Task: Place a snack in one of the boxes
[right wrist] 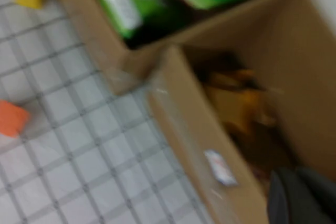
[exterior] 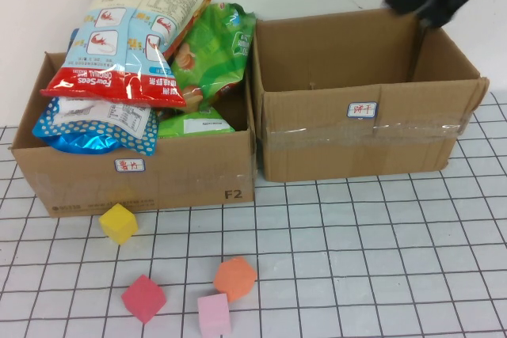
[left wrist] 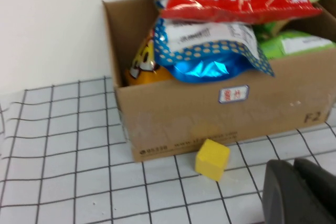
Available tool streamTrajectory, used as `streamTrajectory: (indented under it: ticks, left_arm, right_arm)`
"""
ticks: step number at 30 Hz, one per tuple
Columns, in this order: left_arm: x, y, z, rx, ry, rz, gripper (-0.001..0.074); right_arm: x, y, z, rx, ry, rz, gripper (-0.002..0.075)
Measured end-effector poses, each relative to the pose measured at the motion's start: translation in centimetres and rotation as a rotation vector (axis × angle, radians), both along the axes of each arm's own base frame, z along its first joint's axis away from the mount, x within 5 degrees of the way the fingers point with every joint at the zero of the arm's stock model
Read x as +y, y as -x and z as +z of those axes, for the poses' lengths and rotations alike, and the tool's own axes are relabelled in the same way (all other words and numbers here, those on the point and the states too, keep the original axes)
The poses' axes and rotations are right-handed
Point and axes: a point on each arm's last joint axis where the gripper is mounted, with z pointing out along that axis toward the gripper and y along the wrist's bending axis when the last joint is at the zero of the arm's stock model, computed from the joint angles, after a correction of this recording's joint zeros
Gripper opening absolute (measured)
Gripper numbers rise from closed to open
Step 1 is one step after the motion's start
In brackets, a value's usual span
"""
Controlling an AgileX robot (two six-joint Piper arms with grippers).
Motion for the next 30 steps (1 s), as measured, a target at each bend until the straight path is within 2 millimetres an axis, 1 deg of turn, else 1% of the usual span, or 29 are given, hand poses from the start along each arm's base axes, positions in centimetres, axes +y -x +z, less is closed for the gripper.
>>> streamTrajectory:
  ticks: [2,5,8,9,12,15,16,17,18,19,20,23,26,28,30]
  left_arm:
    - [0.1,0.0,0.1,-0.008,0.000,0.010,-0.0001]
    - [0.1,-0.1,0.1,-0.012,0.001,0.015,-0.0001]
    - [0.0,0.0,0.1,-0.012,0.000,0.000,-0.0001]
    - [-0.1,0.0,0.1,-0.013,0.005,-0.014,-0.0001]
    - [-0.5,0.0,0.2,-0.024,0.019,-0.054,-0.0001]
    - [-0.7,0.0,0.3,-0.038,0.028,-0.075,-0.0001]
    - [-0.8,0.0,0.4,-0.042,0.033,-0.079,-0.0001]
    - [-0.8,0.0,0.4,-0.043,0.033,-0.080,-0.0001]
    - [-0.8,0.0,0.4,-0.047,0.034,-0.083,-0.0001]
    - [-0.8,0.0,0.4,-0.050,0.034,-0.085,-0.0001]
    - [-0.8,0.0,0.4,-0.050,0.036,-0.086,-0.0001]
    - [-1.0,0.0,0.4,-0.055,0.032,-0.109,-0.0001]
    - [-1.3,-0.1,-0.2,-0.055,0.011,-0.136,-0.0001]
    - [-1.6,-0.2,-0.9,-0.053,0.012,-0.155,-0.0001]
    - [-1.8,-0.3,-1.6,-0.051,0.027,-0.173,-0.0001]
  right_arm:
    - [-1.1,1.4,1.5,-0.052,0.032,-0.037,0.0003]
    - [-2.5,3.3,2.2,-0.076,0.085,-0.083,0.0003]
    - [-3.5,4.9,1.3,-0.073,0.111,-0.118,0.0003]
    - [-3.8,5.7,1.2,-0.082,0.108,-0.125,0.0003]
    - [-4.7,8.1,-0.1,-0.100,0.084,-0.146,0.0003]
    - [-5.6,10.8,-1.8,-0.129,0.032,-0.166,0.0002]
    - [-5.9,11.9,-3.0,-0.124,0.020,-0.169,0.0002]
    - [-6.3,13.0,-3.9,-0.131,0.000,-0.174,0.0002]
    - [-6.5,14.0,-4.3,-0.136,-0.016,-0.177,0.0002]
    - [-6.8,15.0,-5.6,-0.142,-0.037,-0.184,0.0002]
    - [-7.3,16.3,-6.4,-0.155,-0.063,-0.192,0.0002]
    - [-8.1,19.1,-9.0,-0.163,-0.118,-0.214,0.0002]
    - [-9.0,21.5,-11.3,-0.166,-0.146,-0.226,0.0001]
    - [-9.4,22.7,-12.8,-0.165,-0.149,-0.231,0.0001]
    - [-9.8,23.7,-13.8,-0.173,-0.153,-0.233,0.0001]
